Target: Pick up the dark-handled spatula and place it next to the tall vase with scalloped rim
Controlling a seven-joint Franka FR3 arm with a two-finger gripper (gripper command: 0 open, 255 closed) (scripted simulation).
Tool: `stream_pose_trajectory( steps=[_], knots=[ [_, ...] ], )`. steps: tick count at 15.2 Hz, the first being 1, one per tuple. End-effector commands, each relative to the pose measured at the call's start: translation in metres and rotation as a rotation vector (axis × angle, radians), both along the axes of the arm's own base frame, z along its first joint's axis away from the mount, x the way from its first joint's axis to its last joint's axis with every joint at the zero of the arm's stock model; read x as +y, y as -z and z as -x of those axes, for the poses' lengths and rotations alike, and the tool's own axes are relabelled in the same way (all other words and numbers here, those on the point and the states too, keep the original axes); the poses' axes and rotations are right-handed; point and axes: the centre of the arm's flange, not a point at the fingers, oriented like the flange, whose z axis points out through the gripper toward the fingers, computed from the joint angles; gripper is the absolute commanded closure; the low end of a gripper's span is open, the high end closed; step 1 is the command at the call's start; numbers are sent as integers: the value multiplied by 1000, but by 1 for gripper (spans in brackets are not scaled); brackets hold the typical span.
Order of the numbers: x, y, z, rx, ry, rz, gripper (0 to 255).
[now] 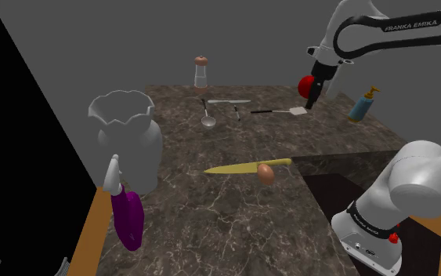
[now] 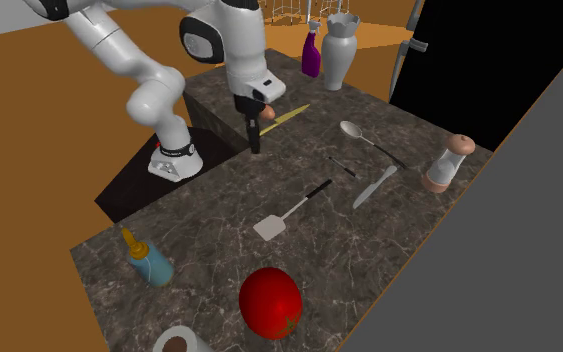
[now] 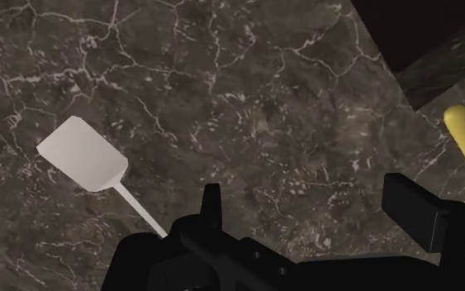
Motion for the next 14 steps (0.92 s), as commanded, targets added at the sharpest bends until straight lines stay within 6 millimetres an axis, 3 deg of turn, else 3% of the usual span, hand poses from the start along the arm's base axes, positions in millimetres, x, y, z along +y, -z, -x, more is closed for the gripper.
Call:
stream_pose_trajectory(
  steps=[1,8,14],
  knots=[
    [-16,13,-16,-9,-86,-2,0],
    [-63,59,-80,-33,-363,-17,0],
    [-87,97,-141,-53,-593,-29,0]
  ],
)
